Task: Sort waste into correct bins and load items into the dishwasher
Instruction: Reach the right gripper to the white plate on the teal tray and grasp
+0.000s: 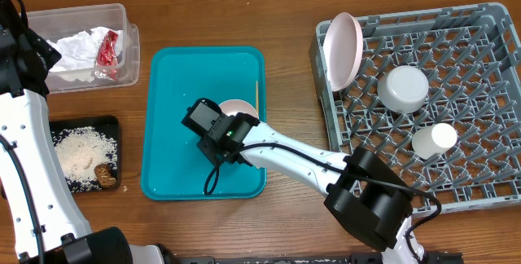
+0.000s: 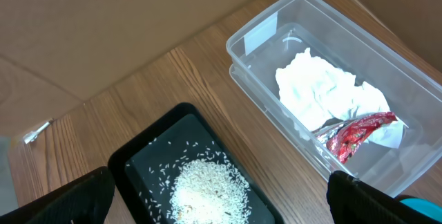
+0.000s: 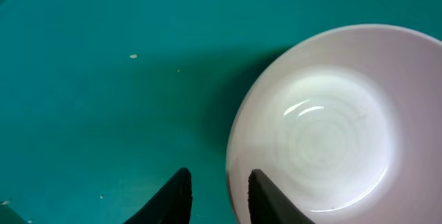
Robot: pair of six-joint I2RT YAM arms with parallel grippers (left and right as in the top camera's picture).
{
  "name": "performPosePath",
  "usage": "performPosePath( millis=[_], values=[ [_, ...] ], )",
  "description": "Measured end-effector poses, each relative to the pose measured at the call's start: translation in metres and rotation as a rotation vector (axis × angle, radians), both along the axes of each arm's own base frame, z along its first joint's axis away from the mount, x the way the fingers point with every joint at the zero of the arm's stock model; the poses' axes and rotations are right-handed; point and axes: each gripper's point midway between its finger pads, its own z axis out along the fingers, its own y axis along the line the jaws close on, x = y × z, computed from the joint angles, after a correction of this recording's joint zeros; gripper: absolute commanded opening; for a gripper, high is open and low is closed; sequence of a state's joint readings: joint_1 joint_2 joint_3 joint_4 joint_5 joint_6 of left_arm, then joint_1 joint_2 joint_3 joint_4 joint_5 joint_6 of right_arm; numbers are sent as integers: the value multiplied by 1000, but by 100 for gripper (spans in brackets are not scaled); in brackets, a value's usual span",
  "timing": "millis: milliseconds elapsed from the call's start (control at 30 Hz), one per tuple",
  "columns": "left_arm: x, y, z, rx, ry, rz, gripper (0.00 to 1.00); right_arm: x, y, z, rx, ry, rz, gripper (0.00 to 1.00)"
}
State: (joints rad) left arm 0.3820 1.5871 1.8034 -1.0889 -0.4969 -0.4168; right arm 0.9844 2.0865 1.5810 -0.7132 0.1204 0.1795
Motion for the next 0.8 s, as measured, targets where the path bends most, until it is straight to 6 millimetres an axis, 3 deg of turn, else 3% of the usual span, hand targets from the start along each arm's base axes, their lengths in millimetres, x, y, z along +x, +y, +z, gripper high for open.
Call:
performPosePath(
  millis=[100, 600, 800],
  values=[
    [0, 0, 0, 0, 0, 0, 100, 1, 1, 1, 5, -3, -1, 23],
    [0, 0, 0, 0, 0, 0, 100, 0, 0, -1, 7, 4, -17, 24],
    [0, 0, 0, 0, 0, 0, 100, -1, -2, -15, -18, 22, -22, 20]
  ],
)
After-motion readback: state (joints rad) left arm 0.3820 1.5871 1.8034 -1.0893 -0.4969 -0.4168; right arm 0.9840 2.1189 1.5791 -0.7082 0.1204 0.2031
